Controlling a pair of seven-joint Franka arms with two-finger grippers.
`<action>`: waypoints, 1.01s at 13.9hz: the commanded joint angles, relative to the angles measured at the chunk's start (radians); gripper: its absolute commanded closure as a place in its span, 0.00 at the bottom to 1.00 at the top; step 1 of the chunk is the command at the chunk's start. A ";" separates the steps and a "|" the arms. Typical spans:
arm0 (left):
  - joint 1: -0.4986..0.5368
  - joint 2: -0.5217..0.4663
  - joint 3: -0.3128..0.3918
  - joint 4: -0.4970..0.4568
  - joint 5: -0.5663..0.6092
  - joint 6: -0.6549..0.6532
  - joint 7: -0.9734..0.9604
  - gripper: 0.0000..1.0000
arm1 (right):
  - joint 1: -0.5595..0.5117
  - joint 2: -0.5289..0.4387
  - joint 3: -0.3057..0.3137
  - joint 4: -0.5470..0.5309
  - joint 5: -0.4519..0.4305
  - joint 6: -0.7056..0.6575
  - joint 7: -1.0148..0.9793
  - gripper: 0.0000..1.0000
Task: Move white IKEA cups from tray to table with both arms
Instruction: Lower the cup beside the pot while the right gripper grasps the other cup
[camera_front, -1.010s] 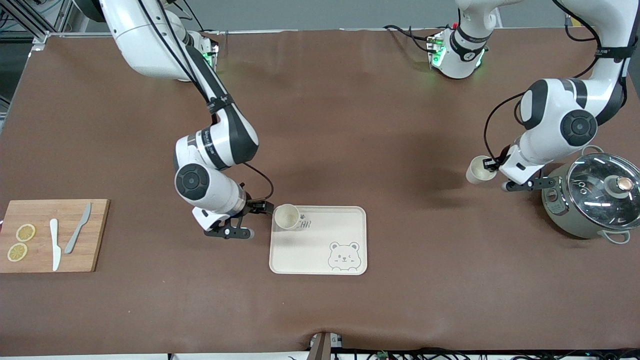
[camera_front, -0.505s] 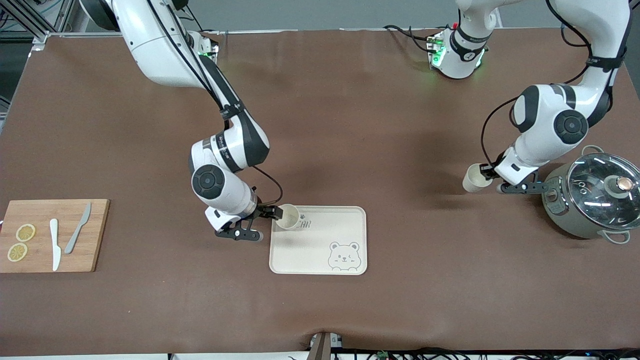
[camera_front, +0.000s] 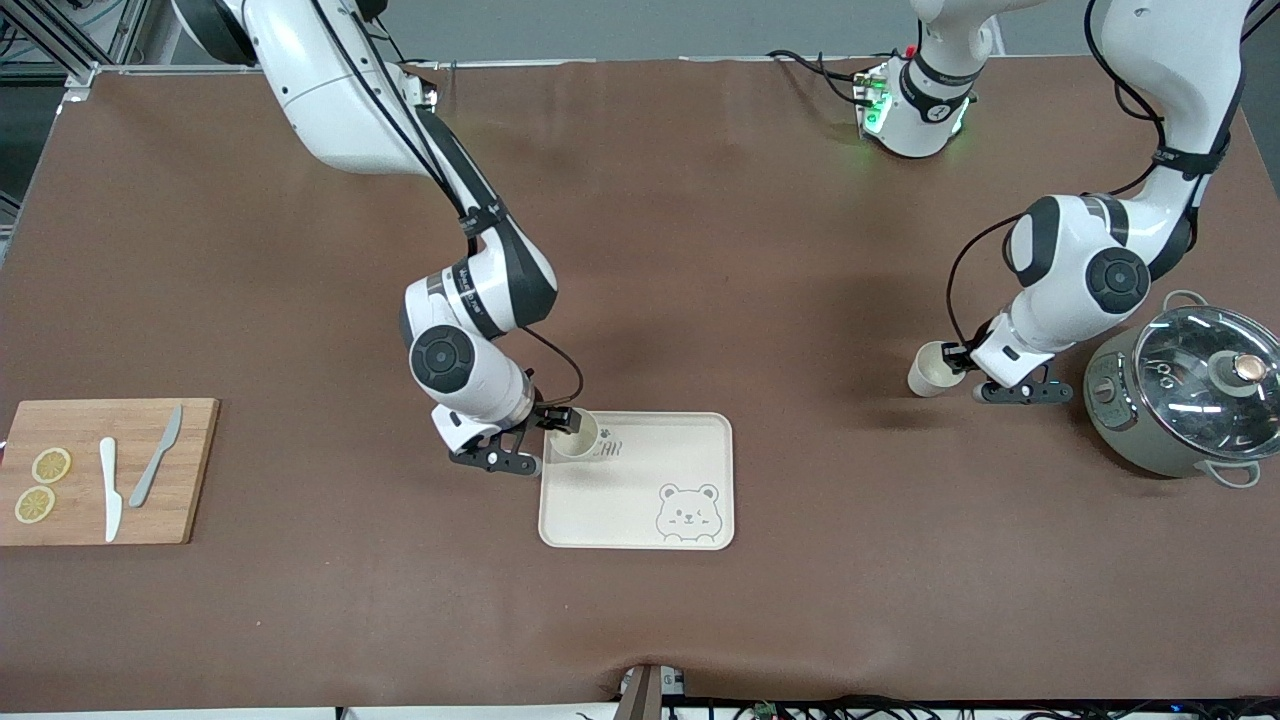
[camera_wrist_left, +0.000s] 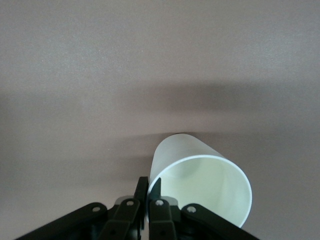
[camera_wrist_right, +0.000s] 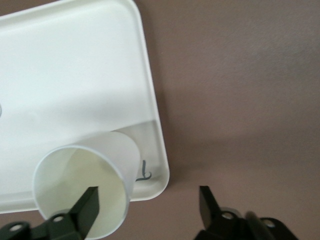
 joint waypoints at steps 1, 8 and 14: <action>0.006 0.001 -0.006 0.010 0.005 0.000 0.014 0.37 | 0.017 0.022 -0.010 0.025 0.025 0.009 0.020 0.77; 0.009 -0.050 -0.028 0.137 0.003 -0.202 0.014 0.00 | 0.010 0.019 -0.010 0.037 0.027 0.003 0.017 1.00; 0.003 -0.036 -0.029 0.495 0.002 -0.602 0.013 0.00 | -0.016 -0.015 -0.013 0.157 0.070 -0.121 0.057 1.00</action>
